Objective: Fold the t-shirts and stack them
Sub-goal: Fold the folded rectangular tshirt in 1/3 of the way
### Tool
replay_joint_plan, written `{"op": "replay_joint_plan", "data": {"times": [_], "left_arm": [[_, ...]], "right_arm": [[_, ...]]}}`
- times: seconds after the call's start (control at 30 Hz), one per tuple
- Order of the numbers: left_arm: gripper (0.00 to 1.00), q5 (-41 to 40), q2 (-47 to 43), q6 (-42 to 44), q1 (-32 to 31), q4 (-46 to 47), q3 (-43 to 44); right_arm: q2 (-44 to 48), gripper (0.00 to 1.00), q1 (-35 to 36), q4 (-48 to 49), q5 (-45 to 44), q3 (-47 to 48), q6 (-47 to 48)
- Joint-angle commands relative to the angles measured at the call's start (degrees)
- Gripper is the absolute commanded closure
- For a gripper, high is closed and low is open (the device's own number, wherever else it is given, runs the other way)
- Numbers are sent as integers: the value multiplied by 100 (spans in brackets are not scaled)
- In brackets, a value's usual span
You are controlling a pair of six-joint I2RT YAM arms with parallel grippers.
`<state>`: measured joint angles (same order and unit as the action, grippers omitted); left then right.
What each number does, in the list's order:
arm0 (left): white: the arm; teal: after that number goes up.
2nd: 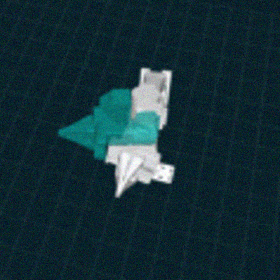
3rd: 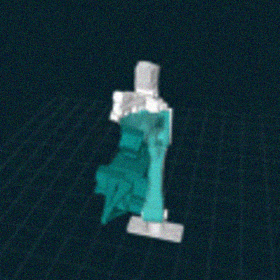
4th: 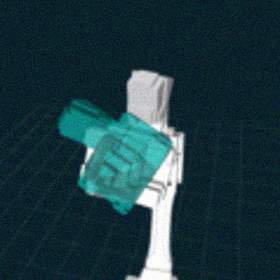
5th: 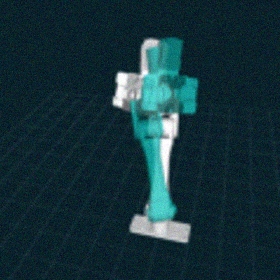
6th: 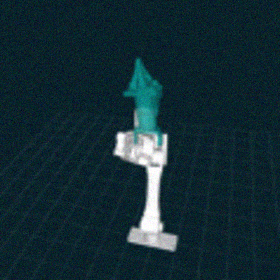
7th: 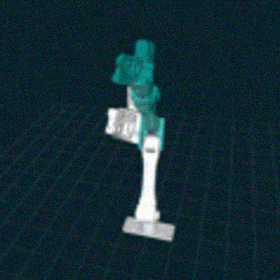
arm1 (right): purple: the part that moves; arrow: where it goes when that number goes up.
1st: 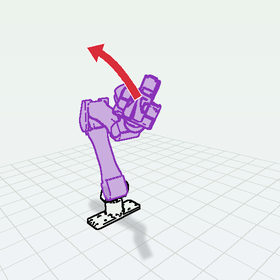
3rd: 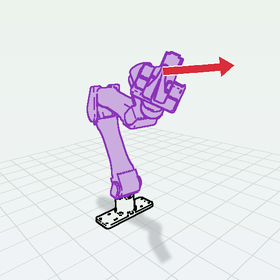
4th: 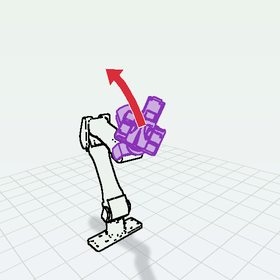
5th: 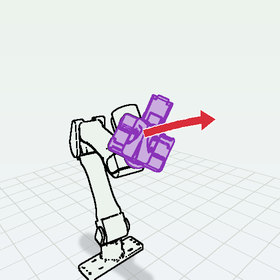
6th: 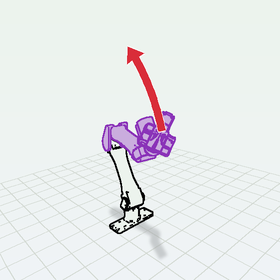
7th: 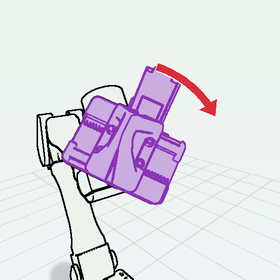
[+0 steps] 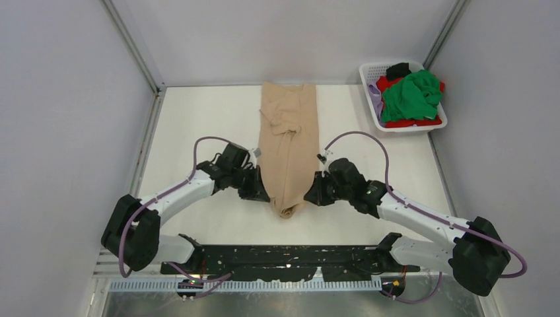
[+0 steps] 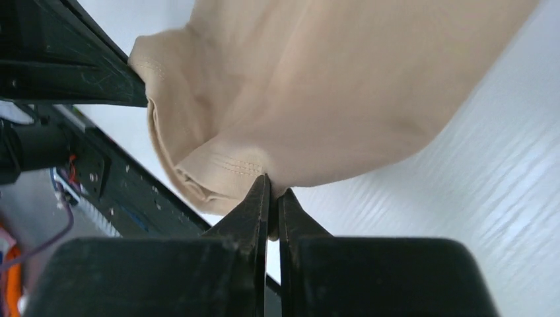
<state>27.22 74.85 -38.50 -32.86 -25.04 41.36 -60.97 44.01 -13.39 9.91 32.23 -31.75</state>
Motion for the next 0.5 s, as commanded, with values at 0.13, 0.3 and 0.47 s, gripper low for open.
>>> {"op": "replay_joint_plan", "data": {"times": [0.13,0.3,0.47], "left_arm": [[100,-351,1040,44,677,355,1713],[100,-561,1797,86,1093,162,2583],[100,-755,2490,209,1336,-5,3470]], "right_arm": [[-770,95,-1156,632,-225,1036,357],[-1708,95,-1615,903,-203,1828,334],[-2441,95,-2118,1017,-73,2441,184]]}}
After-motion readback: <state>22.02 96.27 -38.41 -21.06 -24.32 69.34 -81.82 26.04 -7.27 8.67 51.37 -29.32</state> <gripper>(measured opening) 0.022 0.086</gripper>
